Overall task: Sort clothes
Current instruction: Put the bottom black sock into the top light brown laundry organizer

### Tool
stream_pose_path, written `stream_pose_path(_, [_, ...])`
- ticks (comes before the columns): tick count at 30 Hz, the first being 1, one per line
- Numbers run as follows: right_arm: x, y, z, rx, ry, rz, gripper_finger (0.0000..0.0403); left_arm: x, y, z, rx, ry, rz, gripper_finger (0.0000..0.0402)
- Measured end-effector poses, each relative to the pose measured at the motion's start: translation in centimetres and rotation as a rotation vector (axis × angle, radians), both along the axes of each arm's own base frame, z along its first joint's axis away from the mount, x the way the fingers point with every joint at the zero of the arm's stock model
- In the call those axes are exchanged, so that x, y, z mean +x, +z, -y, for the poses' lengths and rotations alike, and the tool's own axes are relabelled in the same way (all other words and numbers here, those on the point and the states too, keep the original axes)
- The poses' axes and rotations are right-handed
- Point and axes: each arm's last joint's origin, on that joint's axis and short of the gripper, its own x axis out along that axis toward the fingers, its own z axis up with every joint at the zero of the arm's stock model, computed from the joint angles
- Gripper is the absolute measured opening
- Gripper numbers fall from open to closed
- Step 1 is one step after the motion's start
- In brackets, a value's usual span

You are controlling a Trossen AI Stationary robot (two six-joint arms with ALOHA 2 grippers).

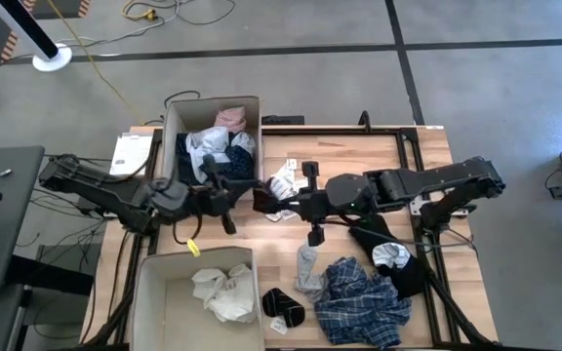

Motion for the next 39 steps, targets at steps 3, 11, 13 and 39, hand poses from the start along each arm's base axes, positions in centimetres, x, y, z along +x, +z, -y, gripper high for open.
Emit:
stream_pose_path(3, [0.0, -0.1, 0.5, 0.002, -0.018, -0.013, 0.0048, -0.9, 0.6, -0.8, 0.022, 0.055, 0.003, 0.0000])
stream_pose_path(11, [0.1, -0.4, 1.4, -0.001, -0.045, -0.041, 0.0122, -2.6, 1.2, -3.8, 0.030, 0.205, -0.018, 0.0000])
stream_pose_path(13, [0.1, -0.4, 1.6, 0.000, -0.051, -0.040, 0.0149, -2.7, 1.1, -4.5, 0.034, 0.241, -0.034, 0.0000])
stream_pose_path(39, [-3.1, -5.1, -4.1, 0.213, -0.027, -0.394, 0.0234, -6.9, -3.0, -16.6, -0.252, 0.598, -0.361, 0.0000])
